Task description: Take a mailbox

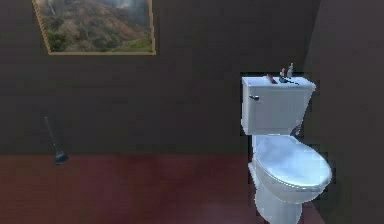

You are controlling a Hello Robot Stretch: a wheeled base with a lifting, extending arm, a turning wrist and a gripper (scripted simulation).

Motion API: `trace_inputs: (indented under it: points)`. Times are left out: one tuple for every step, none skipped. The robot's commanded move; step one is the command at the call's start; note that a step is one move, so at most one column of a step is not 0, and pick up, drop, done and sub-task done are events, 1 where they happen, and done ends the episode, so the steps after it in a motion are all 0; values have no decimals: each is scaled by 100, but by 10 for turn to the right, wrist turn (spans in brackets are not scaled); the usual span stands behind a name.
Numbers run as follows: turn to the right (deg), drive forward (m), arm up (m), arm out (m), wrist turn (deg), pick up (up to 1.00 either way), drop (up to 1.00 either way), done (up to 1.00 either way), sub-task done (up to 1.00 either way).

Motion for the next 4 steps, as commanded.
trace_inputs:
  points:
    - [0,0,10,0,0,0,0,0,0]
    - [0,0,0,38,0,0,0,0,0]
    - [0,0,0,0,450,0,0,0,0]
    - [0,0,0,0,450,0,0,0,0]
